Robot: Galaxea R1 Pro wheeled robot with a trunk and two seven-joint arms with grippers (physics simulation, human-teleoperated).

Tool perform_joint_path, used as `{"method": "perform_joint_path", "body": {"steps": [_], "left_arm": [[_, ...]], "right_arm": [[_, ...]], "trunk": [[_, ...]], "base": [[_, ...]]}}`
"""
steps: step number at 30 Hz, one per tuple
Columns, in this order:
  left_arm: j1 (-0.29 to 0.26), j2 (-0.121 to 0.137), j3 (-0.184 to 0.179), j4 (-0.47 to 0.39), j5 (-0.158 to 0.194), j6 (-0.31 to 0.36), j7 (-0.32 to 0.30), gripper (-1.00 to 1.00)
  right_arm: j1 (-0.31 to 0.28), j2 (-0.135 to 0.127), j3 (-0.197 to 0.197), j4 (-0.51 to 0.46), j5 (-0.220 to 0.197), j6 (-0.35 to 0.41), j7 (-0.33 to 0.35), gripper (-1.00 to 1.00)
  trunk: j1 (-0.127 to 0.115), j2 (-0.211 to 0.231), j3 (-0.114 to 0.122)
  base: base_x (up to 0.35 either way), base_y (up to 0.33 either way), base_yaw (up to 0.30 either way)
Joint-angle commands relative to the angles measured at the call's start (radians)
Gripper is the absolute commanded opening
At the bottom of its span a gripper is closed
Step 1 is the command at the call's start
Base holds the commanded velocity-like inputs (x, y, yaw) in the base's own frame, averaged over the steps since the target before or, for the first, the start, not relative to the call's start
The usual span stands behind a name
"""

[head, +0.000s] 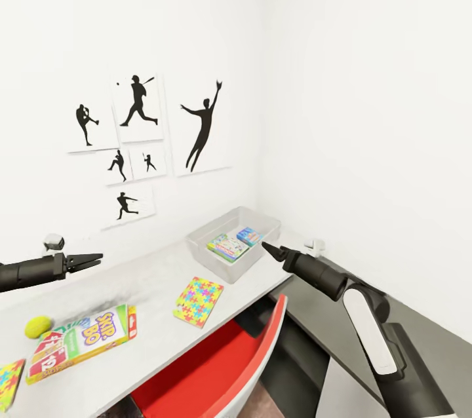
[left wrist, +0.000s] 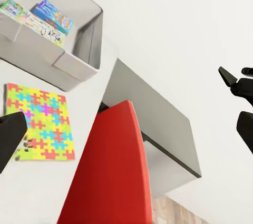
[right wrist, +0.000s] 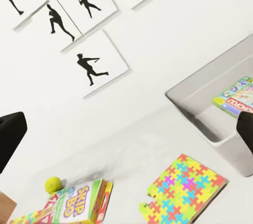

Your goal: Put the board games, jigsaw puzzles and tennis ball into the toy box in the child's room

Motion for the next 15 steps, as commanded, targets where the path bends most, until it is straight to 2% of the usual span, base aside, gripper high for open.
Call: {"method": "perform_joint_path", "body": {"steps": [1, 9, 15], "left_arm": [[-0.001, 0.0, 0.001, 0.0, -0.003, 0.011, -0.005, 1.0], [-0.001, -0.002, 0.0, 0.0, -0.002, 0.011, -0.005, 1.0], [-0.001, -0.002, 0.001, 0.0, -0.002, 0.009, -0.005, 1.0]], "right_arm": [[-0.001, 0.0, 0.0, -0.001, -0.003, 0.004, 0.0, 1.0], [-0.001, 0.004, 0.003, -0.001, 0.011, 0.004, -0.001, 1.0], [-0.001, 0.011, 0.005, -0.001, 0.046, 0.004, -0.001, 1.0]], "trunk": [[-0.004, 0.006, 0.002], [-0.034, 0.062, 0.027], [-0.034, 0.062, 0.027]], "base": [[-0.014, 0.006, 0.289], [-0.004, 0.001, 0.288], [0.0, 0.0, 0.289]]}}
